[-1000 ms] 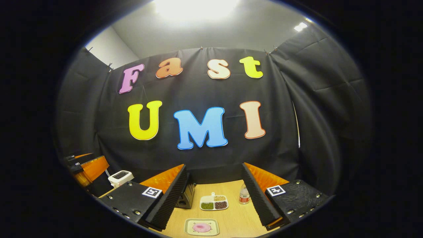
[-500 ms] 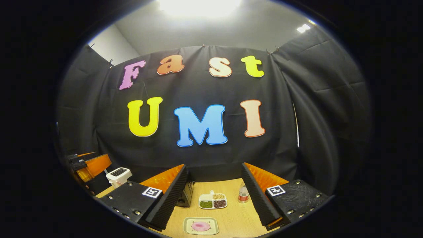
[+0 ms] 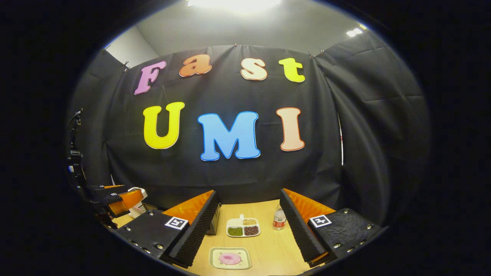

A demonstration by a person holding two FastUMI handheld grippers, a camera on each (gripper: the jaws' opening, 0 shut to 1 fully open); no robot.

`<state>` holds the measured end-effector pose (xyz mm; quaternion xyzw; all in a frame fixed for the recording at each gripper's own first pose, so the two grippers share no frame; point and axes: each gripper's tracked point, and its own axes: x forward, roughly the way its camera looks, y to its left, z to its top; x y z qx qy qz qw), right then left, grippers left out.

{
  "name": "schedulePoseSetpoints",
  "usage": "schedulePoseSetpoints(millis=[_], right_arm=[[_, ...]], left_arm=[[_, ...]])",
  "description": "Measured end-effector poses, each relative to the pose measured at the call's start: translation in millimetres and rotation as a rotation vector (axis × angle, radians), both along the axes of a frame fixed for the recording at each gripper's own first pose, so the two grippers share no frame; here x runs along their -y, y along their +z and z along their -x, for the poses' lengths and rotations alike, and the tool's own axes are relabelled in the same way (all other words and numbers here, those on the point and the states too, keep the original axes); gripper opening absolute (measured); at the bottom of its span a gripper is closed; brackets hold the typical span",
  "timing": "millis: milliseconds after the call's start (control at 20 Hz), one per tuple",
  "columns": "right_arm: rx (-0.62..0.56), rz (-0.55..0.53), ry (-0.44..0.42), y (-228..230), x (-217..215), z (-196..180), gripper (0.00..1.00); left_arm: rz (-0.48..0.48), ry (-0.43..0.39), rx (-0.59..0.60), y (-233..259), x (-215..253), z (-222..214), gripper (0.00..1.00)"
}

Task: Open the electric oven with the left hand, put the food in, and close the electric oven.

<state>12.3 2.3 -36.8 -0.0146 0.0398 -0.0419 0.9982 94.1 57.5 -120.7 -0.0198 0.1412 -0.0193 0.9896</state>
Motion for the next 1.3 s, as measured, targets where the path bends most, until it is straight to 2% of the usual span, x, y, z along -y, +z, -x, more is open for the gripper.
schedulePoseSetpoints(millis=[150,250,450,500,550,650,700,750,850,950,1000,1050,1100,1200,1250,1300], right_arm=[[-0.033,-0.001,-0.029,-12.0,6.1,0.1,0.99],[-0.054,0.002,-0.045,-20.0,9.4,-0.6,0.99],[-0.078,0.028,-0.069,-28.2,9.4,-3.1,0.99],[-0.076,0.040,-0.069,-27.1,6.7,-4.2,0.99],[-0.073,0.047,-0.070,-26.2,5.3,-5.2,0.99],[-0.071,0.047,-0.074,-26.0,2.8,-8.2,0.99],[-0.071,0.044,-0.076,-24.9,2.0,-10.3,1.00],[-0.073,0.042,-0.079,-26.0,0.7,-11.0,0.99],[-0.076,0.042,-0.084,-26.0,0.0,-14.1,0.99],[-0.080,0.041,-0.087,-28.4,-1.0,-16.5,0.99],[-0.081,0.037,-0.086,-28.8,-3.0,-18.3,1.00],[-0.082,0.031,-0.080,-28.9,-6.6,-19.8,0.99],[-0.082,0.028,-0.073,-28.7,-10.1,-21.2,0.99],[-0.075,0.026,-0.061,-26.2,-15.3,-23.0,0.99],[-0.070,0.023,-0.054,-24.7,-18.0,-23.5,0.99],[-0.065,0.022,-0.048,-23.1,-21.1,-24.4,0.99]], left_arm=[[0.037,0.011,-0.096,-45.3,-22.0,-29.0,0.93],[0.027,0.027,-0.131,-69.8,-39.0,-50.4,1.00],[0.002,0.041,-0.220,-128.9,-63.3,-86.7,1.00],[-0.005,0.054,-0.245,-145.0,-70.0,-93.4,0.96],[-0.006,0.060,-0.279,-159.7,-73.8,-100.1,1.00],[-0.017,0.070,-0.312,-182.3,-78.7,-108.3,0.92],[-0.023,0.076,-0.315,-187.1,-82.4,-113.2,0.92],[-0.034,0.080,-0.293,-186.4,-84.8,-120.4,1.00],[-0.037,0.091,-0.311,-190.8,-86.7,-121.7,0.96],[-0.088,0.087,-0.309,-193.7,-87.4,-121.3,1.00],[-0.120,0.073,-0.298,-192.2,-87.3,-120.8,0.94],[-0.121,0.067,-0.297,-193.4,-85.2,-120.4,0.95],[-0.096,0.071,-0.301,-193.5,-84.6,-118.6,0.89],[-0.072,0.065,-0.315,-194.7,-84.2,-111.9,0.98],[-0.077,0.058,-0.319,-195.3,-84.7,-106.6,0.94],[-0.076,0.057,-0.319,-195.1,-84.3,-101.3,0.96]])
